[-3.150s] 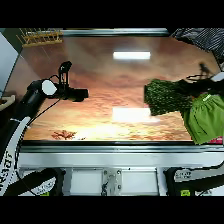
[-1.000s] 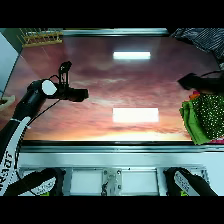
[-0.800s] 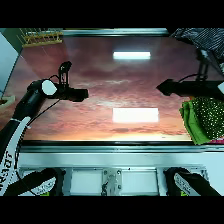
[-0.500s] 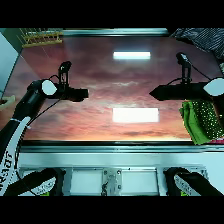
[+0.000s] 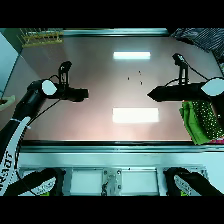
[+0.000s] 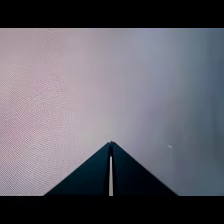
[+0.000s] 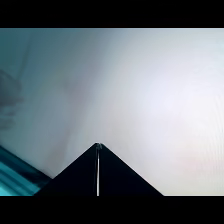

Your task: Fold the clothes and pants, and hang the long-sleeved shirts on hangers.

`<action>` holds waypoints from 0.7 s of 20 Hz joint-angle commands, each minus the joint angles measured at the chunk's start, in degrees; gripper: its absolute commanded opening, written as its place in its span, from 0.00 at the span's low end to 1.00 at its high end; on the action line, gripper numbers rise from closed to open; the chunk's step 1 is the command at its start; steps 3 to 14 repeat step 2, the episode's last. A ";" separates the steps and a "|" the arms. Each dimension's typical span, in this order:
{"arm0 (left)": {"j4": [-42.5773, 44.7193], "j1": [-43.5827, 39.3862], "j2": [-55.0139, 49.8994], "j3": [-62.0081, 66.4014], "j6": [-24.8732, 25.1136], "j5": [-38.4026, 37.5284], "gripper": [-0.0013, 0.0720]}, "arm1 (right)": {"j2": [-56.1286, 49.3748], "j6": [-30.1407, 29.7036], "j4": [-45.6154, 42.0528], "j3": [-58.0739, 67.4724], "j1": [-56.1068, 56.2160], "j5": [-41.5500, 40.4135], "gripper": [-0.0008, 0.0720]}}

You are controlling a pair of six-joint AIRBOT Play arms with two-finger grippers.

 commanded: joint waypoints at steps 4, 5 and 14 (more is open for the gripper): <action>0.00 -0.04 0.00 0.00 -0.02 0.02 0.02 | -0.02 0.00 0.07 -0.02 0.07 0.00 0.04; 0.00 -0.04 0.00 0.00 -0.02 0.02 0.02 | -0.02 0.00 0.07 -0.02 0.07 0.00 0.04; 0.00 -0.04 0.00 0.00 -0.02 0.02 0.02 | -0.02 0.00 0.07 -0.02 0.07 0.00 0.04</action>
